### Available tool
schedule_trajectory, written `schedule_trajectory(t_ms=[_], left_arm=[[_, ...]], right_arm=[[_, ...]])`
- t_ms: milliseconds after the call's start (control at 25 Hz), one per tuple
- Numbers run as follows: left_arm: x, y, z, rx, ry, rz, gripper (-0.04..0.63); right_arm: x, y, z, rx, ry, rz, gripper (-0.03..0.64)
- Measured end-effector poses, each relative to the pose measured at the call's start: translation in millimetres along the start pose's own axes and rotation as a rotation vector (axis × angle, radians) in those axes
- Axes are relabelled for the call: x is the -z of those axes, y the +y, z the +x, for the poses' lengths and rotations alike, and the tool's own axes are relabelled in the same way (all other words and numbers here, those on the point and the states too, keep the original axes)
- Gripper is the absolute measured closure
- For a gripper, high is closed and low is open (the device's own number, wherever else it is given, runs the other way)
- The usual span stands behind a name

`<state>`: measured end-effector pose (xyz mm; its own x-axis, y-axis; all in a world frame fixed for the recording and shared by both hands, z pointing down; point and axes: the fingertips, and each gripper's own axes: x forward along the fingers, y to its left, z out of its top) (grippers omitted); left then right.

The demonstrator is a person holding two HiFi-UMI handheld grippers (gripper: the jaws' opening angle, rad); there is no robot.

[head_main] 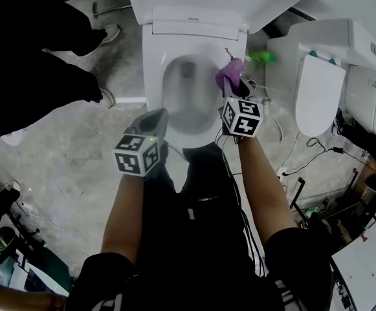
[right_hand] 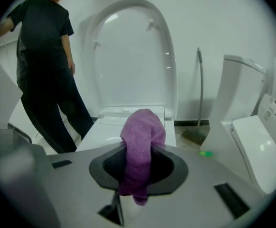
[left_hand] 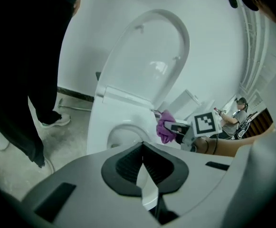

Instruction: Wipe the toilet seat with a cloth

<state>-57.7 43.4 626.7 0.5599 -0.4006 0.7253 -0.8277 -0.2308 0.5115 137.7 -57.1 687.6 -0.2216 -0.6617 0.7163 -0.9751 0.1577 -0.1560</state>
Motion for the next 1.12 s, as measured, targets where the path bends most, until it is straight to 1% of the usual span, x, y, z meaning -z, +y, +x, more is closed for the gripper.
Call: schedule_trajectory(t_ms=[120, 240, 360, 480, 640, 720, 880, 960, 1120], left_arm=[[-38, -16, -20, -0.01, -0.048, 0.053, 0.586], [-79, -47, -50, -0.021, -0.106, 0.116, 0.586], [-114, -83, -86, -0.036, -0.157, 0.171, 0.586], [-152, -109, -120, -0.038, -0.219, 0.194, 0.586], [-205, -138, -166, -0.033, -0.314, 0.222, 0.586], [-221, -154, -184, -0.027, -0.334, 0.239, 0.586], [-239, -181, -213, -0.016, -0.352, 0.288, 0.586], [-253, -187, -224, -0.015, -0.374, 0.3, 0.586], [-281, -184, -252, -0.019, -0.421, 0.289, 0.586]], right_arm=[[-40, 14, -46, 0.002, -0.107, 0.012, 0.529], [-89, 34, -100, -0.016, -0.21, -0.029, 0.529], [-137, 44, -156, -0.012, -0.29, -0.08, 0.529], [-189, 48, -204, 0.007, -0.372, -0.093, 0.529], [-251, 62, -254, 0.009, -0.486, -0.071, 0.529], [-270, 70, -277, 0.001, -0.521, -0.066, 0.529], [-301, 86, -310, -0.01, -0.573, -0.08, 0.529], [-318, 90, -320, -0.004, -0.605, -0.094, 0.529], [-342, 100, -337, 0.0, -0.646, -0.082, 0.529]])
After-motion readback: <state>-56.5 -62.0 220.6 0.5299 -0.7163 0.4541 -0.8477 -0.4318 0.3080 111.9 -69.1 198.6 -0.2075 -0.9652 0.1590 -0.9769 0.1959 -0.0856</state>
